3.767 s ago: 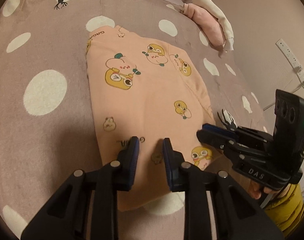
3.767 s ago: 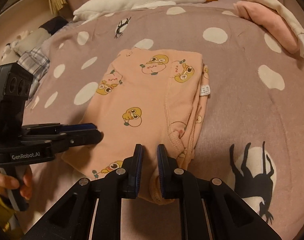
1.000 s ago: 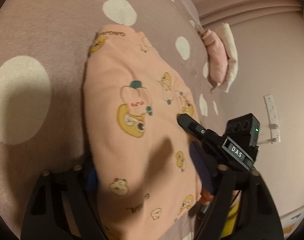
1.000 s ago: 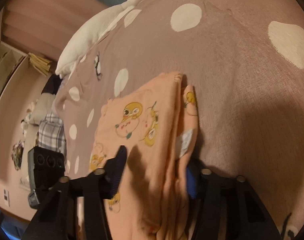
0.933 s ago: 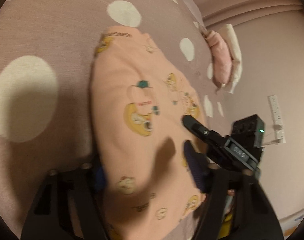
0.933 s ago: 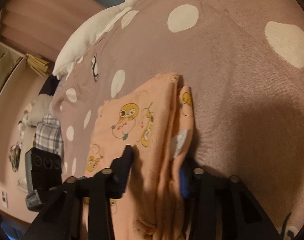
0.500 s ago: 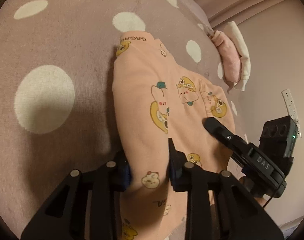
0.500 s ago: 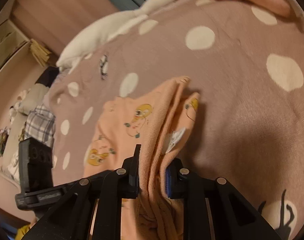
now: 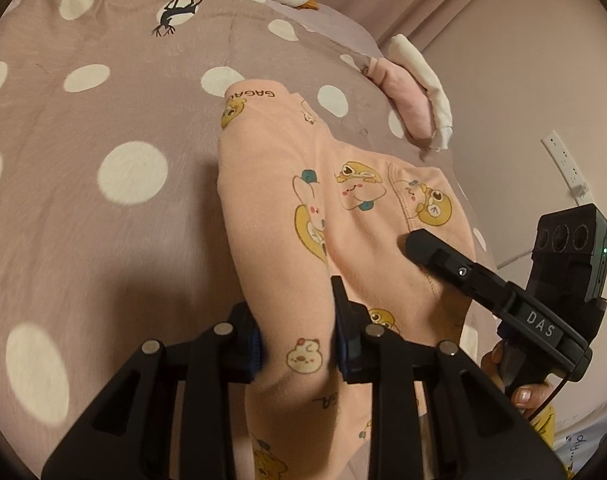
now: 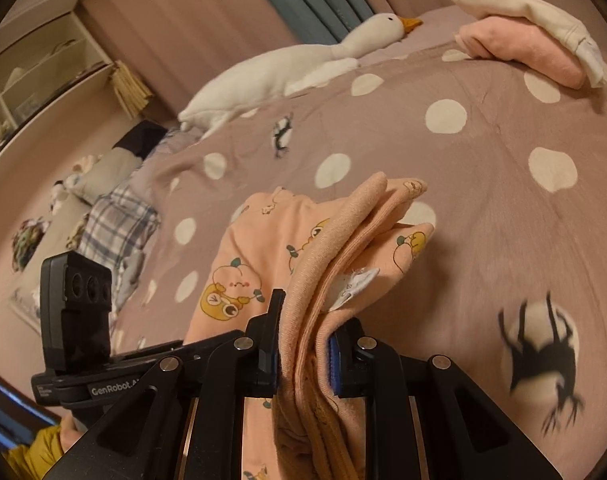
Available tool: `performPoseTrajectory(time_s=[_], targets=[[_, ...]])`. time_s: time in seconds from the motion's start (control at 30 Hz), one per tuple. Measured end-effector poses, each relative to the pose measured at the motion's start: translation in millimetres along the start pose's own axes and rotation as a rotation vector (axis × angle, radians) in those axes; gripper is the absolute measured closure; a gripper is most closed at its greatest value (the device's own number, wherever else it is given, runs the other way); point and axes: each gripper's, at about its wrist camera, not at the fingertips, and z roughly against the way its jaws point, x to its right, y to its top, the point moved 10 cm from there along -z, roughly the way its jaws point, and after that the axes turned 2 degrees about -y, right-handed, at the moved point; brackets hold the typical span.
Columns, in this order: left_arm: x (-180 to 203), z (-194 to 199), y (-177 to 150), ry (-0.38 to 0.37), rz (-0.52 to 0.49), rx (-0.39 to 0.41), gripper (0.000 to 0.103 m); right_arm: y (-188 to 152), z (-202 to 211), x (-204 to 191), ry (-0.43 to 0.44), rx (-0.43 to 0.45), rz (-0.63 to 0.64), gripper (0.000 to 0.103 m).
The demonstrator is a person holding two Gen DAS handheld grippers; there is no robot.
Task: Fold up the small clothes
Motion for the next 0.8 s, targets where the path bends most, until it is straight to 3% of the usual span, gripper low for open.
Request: performPoseTrajectory(time_s=[0.33,0.8], targets=[[29.2,54.2,-41.1,0.016,-0.028,0.047,0.076,-29.6,46.2,-40.4,0.033,0.041,0.02,0.083],[44.7,137.6,-79.0,0.083,-0.103,0.18,0.076,-52.3,88.0,-97.8,0.119,0.077,0.093,0.083]])
